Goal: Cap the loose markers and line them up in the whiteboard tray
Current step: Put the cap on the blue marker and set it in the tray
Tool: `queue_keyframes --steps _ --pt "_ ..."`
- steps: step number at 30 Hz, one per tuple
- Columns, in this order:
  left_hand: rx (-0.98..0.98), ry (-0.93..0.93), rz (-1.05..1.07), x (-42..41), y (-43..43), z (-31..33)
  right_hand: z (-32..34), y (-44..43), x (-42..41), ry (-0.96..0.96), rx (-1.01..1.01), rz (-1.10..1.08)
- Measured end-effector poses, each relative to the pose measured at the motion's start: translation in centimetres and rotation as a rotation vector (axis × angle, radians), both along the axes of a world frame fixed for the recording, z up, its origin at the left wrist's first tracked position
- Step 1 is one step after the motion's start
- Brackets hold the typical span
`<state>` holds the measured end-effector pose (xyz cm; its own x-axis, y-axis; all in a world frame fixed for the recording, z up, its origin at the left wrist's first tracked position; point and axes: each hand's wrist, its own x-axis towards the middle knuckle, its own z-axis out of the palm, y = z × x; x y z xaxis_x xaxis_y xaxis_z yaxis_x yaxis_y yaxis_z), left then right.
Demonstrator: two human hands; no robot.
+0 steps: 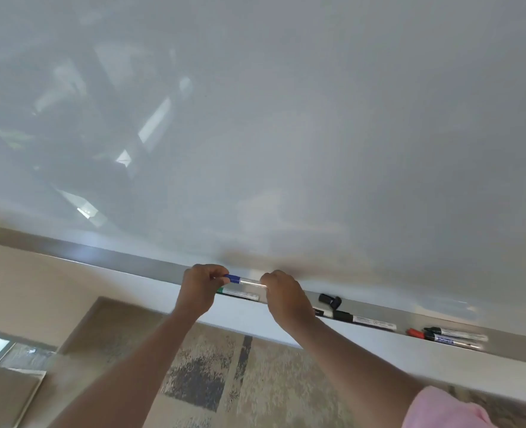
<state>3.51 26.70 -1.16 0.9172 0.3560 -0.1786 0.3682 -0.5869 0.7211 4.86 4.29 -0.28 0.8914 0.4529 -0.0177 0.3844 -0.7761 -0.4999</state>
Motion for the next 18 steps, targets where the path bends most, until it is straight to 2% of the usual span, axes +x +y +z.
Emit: queue_keyframes --steps 6,18 --pt "-0.027 0.045 0.109 0.9 2.3 -2.4 -1.2 3.2 1.0 -0.013 -0.093 0.053" --pt "0.134 0.089 0.061 1.3 3.5 -4.2 -3.2 5.1 1.8 0.053 -0.061 0.069"
